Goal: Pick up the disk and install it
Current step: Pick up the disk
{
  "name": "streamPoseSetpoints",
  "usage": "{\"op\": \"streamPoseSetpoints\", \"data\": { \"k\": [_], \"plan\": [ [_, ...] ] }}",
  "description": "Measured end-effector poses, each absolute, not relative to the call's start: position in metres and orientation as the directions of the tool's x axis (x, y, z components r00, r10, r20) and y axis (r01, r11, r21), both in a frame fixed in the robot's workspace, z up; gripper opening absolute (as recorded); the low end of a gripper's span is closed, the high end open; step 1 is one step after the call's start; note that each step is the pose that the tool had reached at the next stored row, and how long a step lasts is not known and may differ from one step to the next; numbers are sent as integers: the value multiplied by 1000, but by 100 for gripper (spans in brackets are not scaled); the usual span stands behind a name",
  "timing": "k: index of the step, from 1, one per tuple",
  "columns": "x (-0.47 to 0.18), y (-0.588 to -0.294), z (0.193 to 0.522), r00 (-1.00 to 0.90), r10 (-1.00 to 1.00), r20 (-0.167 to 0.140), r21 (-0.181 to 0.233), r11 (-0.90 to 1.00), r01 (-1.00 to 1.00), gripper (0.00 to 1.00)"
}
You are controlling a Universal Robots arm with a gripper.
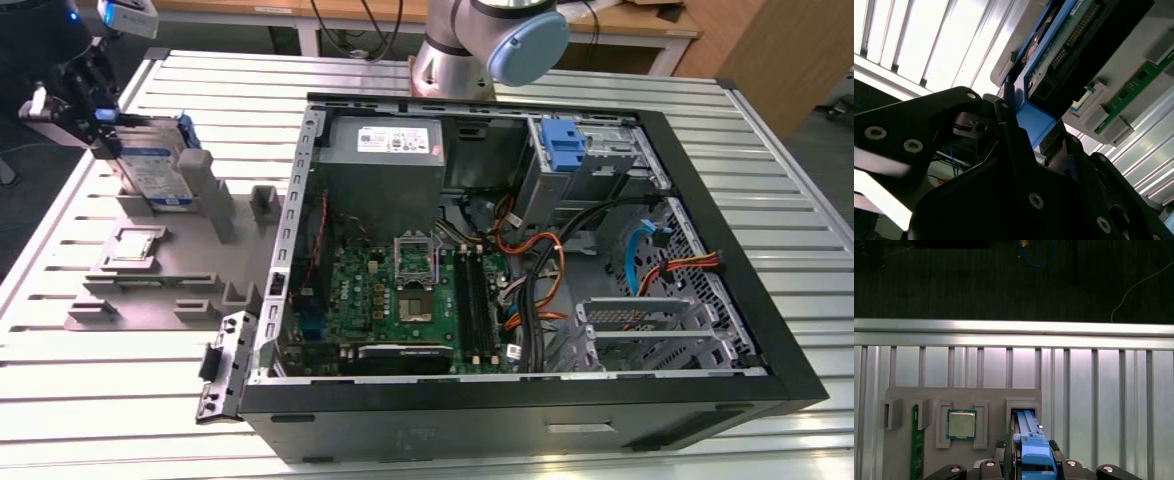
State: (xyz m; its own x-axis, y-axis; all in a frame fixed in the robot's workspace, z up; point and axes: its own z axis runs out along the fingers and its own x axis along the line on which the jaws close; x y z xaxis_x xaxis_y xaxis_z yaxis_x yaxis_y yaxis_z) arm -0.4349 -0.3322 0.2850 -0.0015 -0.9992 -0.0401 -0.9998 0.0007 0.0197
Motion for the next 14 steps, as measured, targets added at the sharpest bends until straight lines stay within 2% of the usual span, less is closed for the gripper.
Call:
{"op": "streamPoseSetpoints", "data": {
  "k": [14],
  "plan": [
    [-435, -336, 284, -4, -999, -35, 16, 4, -1000, 45]
  ]
}}
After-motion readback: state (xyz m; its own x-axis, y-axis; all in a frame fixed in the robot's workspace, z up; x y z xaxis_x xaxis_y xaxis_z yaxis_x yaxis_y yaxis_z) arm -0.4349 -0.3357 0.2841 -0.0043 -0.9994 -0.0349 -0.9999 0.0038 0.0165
